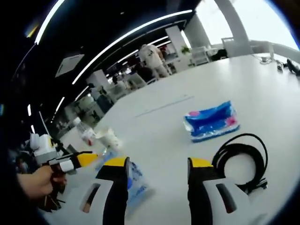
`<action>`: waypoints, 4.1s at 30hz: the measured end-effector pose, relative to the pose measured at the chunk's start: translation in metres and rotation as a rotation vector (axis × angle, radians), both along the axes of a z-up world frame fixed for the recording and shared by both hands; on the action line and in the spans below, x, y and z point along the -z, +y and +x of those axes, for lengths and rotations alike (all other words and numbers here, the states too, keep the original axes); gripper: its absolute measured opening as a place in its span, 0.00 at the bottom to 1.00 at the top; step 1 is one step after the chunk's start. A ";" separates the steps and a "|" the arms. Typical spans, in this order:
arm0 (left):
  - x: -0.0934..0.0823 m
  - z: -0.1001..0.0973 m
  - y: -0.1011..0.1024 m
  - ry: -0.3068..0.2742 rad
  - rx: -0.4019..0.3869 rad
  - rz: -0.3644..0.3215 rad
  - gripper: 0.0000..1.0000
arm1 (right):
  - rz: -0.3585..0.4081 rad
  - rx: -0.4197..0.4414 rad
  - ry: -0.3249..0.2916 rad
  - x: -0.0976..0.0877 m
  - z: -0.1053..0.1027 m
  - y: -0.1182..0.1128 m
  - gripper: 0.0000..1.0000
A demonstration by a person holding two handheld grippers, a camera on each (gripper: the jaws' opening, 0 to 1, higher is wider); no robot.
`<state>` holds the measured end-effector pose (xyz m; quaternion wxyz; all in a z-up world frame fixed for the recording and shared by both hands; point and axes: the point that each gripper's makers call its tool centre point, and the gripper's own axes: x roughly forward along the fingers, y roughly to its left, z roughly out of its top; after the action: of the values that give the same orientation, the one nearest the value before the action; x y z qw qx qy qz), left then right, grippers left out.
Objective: Arrange the tabletop items into an orderly group along one side of the table until the central work area is clear of visible clutter.
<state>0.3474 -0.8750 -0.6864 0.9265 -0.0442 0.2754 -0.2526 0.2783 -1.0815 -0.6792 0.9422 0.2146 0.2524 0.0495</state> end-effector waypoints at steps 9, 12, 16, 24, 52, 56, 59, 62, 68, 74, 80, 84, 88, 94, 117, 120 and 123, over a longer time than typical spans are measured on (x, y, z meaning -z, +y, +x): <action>0.010 0.002 0.023 0.030 -0.001 0.004 0.61 | -0.001 0.014 0.023 0.007 -0.011 0.018 0.47; 0.020 0.002 0.026 0.067 0.009 -0.003 0.61 | -0.002 0.019 0.025 0.008 -0.013 0.023 0.46; 0.030 0.003 0.029 0.088 0.018 0.008 0.57 | 0.040 0.002 0.062 0.018 -0.018 0.040 0.46; 0.038 0.004 0.024 0.114 0.045 -0.008 0.52 | 0.083 -0.032 0.150 0.044 -0.030 0.065 0.46; 0.059 -0.004 0.036 0.195 0.038 -0.012 0.04 | 0.093 -0.033 0.262 0.072 -0.034 0.073 0.06; 0.058 -0.011 0.030 0.188 0.070 0.011 0.01 | 0.072 -0.033 0.224 0.061 -0.027 0.072 0.00; 0.056 -0.011 0.029 0.186 0.070 0.005 0.00 | 0.022 -0.052 0.203 0.057 -0.024 0.069 0.00; 0.052 -0.012 0.026 0.174 0.073 -0.003 0.00 | 0.013 -0.053 0.186 0.051 -0.021 0.062 0.00; 0.042 -0.010 0.007 0.142 0.098 -0.044 0.00 | -0.008 -0.031 0.157 0.042 -0.014 0.040 0.00; 0.030 -0.003 -0.010 0.120 0.095 -0.087 0.00 | -0.029 -0.027 0.130 0.034 -0.001 0.022 0.00; 0.023 0.006 -0.025 0.107 0.085 -0.111 0.00 | -0.051 -0.035 0.096 0.020 0.019 0.006 0.00; 0.017 0.014 -0.033 0.094 0.068 -0.123 0.00 | -0.069 -0.042 0.082 0.015 0.032 -0.001 0.00; 0.010 0.025 -0.039 0.072 0.047 -0.122 0.00 | -0.082 -0.052 0.077 0.014 0.047 -0.008 0.00; 0.011 0.043 -0.049 0.063 0.019 -0.118 0.00 | -0.116 -0.091 0.074 0.012 0.073 -0.016 0.00; 0.047 0.074 -0.050 0.098 -0.092 -0.028 0.00 | -0.183 -0.225 0.120 0.052 0.130 -0.018 0.00; 0.049 0.075 -0.048 0.099 -0.108 -0.030 0.00 | -0.179 -0.237 0.123 0.055 0.133 -0.018 0.00; 0.050 0.077 -0.049 0.101 -0.113 -0.028 0.00 | -0.177 -0.241 0.133 0.059 0.135 -0.020 0.00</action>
<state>0.4239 -0.9241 -0.7365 0.9235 -0.0854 0.3153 -0.2011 0.4135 -1.1018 -0.7380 0.9258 0.1018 0.3417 0.1254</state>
